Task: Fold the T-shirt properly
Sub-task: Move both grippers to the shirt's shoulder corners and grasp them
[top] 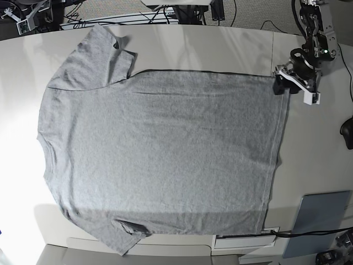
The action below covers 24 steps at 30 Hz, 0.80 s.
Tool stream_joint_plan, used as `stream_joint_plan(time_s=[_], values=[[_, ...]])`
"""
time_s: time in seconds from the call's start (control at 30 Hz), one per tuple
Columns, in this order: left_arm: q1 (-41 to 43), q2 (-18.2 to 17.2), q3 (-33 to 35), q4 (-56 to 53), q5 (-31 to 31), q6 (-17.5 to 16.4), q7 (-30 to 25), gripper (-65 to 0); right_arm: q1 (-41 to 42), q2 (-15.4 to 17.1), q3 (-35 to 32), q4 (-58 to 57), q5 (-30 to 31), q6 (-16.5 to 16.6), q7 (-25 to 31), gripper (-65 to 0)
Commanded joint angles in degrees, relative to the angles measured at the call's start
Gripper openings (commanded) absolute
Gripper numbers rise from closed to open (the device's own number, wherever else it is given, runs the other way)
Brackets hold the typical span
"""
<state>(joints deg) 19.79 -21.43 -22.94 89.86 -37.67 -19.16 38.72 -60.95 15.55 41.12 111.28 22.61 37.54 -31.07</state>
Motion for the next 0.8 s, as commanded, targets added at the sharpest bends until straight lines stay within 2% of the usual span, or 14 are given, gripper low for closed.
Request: stream_joint_plan(time_s=[0.0, 0.1, 0.2, 0.33, 0.4, 0.57, 0.77], values=[[0.2, -0.6, 0.0, 0.3, -0.1, -0.3, 1.5, -30.3, -0.8, 0.5, 0.6, 0.6, 0.5, -0.1, 0.6, -38.4], [0.2, -0.6, 0.0, 0.3, 0.0, -0.2, 3.6, -33.7, -0.8, 0.5, 0.6, 0.6, 0.5, -0.1, 0.7, -38.4], [0.2, -0.6, 0.0, 0.3, 0.0, -0.2, 5.5, -44.8, -0.8, 0.5, 0.6, 0.6, 0.5, -0.1, 1.3, -38.4], [0.2, -0.7, 0.0, 0.3, 0.7, -0.2, 5.1, -59.8, -0.8, 0.5, 0.6, 0.6, 0.5, -0.1, 2.9, -38.4], [0.2, -0.7, 0.0, 0.3, 1.4, -0.2, 4.7, -65.0, -0.8, 0.5, 0.6, 0.6, 0.5, -0.1, 3.4, -38.4], [0.2, -0.7, 0.0, 0.3, 2.6, -0.4, 4.8, -65.0, -0.2, 0.5, 0.6, 0.6, 0.5, -0.1, 4.9, -38.4], [0.2, -0.6, 0.0, 0.3, 3.6, -0.4, 4.9, -65.0, 6.0, 0.5, 0.6, 0.6, 0.5, -0.1, 3.0, -38.4]])
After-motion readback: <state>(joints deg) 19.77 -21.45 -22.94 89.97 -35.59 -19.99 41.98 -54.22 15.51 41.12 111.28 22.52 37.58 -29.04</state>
